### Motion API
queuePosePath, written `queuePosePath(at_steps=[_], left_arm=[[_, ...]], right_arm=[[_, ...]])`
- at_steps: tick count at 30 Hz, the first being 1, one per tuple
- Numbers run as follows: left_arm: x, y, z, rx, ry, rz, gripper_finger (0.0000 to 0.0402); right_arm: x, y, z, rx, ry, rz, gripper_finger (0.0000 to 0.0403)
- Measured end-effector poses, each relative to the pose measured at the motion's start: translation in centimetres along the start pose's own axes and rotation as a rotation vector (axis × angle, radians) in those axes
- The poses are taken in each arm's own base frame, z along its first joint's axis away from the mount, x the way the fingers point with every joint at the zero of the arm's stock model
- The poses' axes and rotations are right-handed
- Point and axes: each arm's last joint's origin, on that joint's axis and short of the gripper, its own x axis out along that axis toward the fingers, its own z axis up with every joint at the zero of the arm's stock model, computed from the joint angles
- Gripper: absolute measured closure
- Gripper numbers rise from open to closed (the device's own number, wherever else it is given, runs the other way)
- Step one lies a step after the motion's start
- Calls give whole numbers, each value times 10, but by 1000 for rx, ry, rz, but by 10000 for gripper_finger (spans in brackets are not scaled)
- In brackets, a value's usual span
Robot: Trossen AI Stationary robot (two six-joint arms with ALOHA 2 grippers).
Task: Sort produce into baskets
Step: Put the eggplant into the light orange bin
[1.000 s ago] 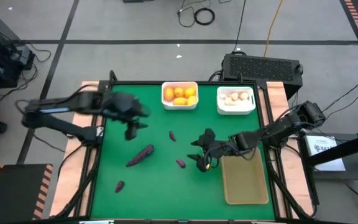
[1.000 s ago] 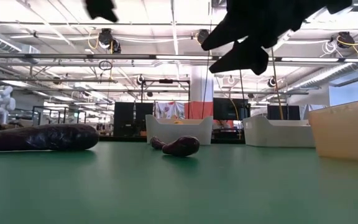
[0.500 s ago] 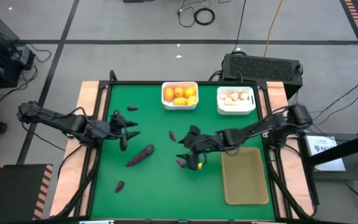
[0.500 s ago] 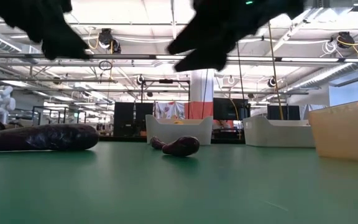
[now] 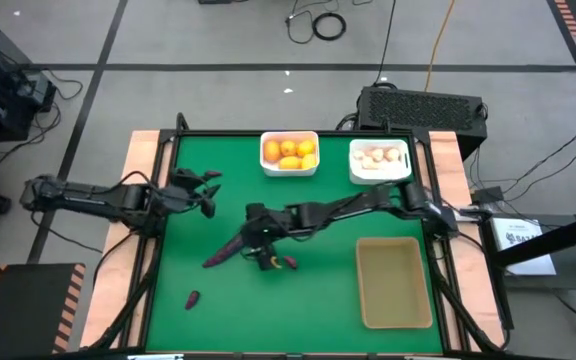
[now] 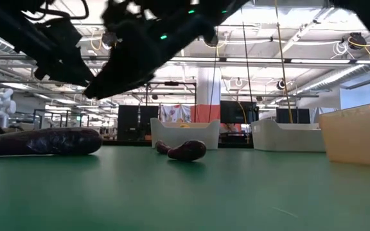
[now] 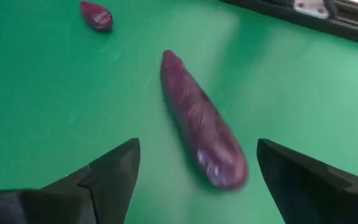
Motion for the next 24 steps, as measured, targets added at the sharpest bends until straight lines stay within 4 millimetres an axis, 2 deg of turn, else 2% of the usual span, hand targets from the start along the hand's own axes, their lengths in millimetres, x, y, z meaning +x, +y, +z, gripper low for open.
queuePosePath(at_steps=[4,9,13,20,24], left_arm=[[4,5,1,1,47,-13,191],[9,14,-1,3,103,40,191],[10,16,-1,7,126,18,191],[10,16,0,5,126,13,191],[10,15,-1,3,125,6,191]], right_arm=[[21,-7,1,-26,69,31,74],[42,-22,3,-16,70,79,62],[60,-31,-4,-12,81,79,63],[70,-32,-17,-7,133,95,77],[70,-32,-18,4,148,97,102]])
